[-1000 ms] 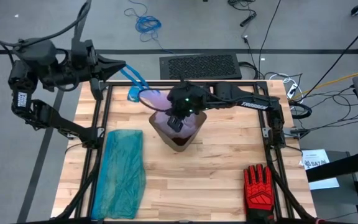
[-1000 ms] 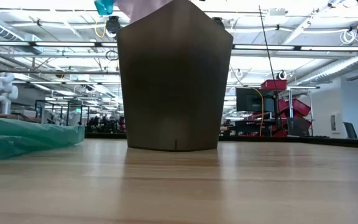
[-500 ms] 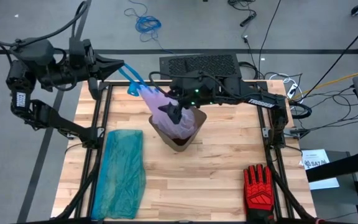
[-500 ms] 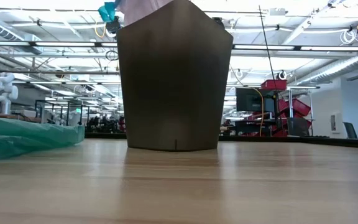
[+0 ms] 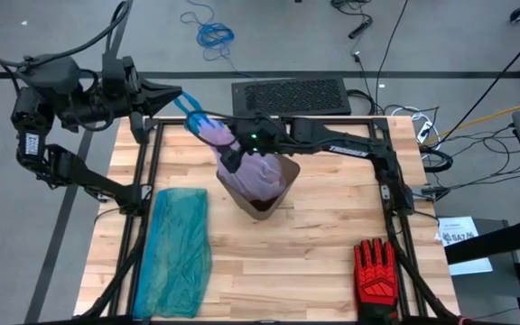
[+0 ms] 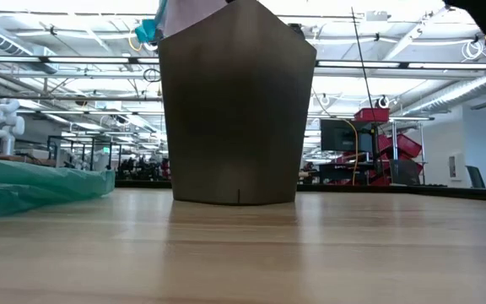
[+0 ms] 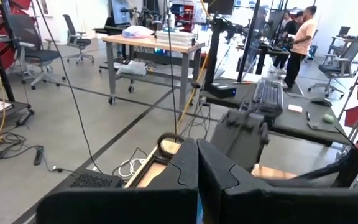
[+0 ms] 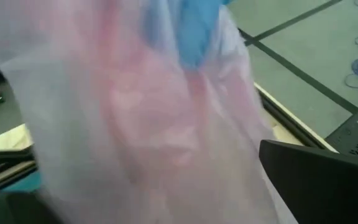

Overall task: Place trash/remove bag and relplace
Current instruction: Close the trash bag

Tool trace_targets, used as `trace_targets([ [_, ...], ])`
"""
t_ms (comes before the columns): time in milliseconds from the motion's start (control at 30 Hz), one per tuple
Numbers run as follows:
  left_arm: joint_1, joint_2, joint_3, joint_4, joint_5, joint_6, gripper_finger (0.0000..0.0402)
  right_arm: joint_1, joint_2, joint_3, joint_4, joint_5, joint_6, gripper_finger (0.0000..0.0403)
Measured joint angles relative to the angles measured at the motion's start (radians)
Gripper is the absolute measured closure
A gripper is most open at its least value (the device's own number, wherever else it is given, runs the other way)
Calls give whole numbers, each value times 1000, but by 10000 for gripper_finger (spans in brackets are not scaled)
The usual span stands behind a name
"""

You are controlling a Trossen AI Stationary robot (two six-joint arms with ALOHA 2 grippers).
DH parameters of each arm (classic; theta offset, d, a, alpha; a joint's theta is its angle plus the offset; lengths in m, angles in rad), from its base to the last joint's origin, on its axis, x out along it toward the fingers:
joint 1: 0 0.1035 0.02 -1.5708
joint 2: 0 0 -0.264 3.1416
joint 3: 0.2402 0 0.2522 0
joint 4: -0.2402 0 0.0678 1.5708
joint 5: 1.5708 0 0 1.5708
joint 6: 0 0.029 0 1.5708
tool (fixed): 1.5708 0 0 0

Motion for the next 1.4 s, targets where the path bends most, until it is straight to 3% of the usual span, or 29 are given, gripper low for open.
trace_targets([
  [200, 0, 0, 0, 44, 1, 0, 402, -24, 67, 0, 51, -6, 1, 85],
  [300, 0, 0, 0, 58, 1, 0, 402, -31, 81, 0, 87, -45, 3, 120],
  [367, 0, -4, 0, 78, 2, 0, 402, -32, 86, 0, 112, -48, 1, 168],
  [500, 0, -14, 0, 100, 3, 0, 402, -32, 92, 0, 128, -51, -21, 331],
  [567, 0, -22, 0, 100, 3, 0, 402, -31, 91, 0, 131, -60, -44, 382],
  [733, 0, -38, -1, 106, 3, 0, 402, -28, 91, 0, 121, -69, -22, 401],
  [933, 0, -56, -2, 130, 0, 26, 402, -17, 95, 2, 35, -76, 3, 403],
  [1233, 0, -72, -2, 164, -23, 27, 401, 4, 72, 0, 46, -75, -7, 403],
  [1400, 0, -75, 1, 212, -22, 78, 380, 5, 32, -3, 65, -82, -17, 403],
])
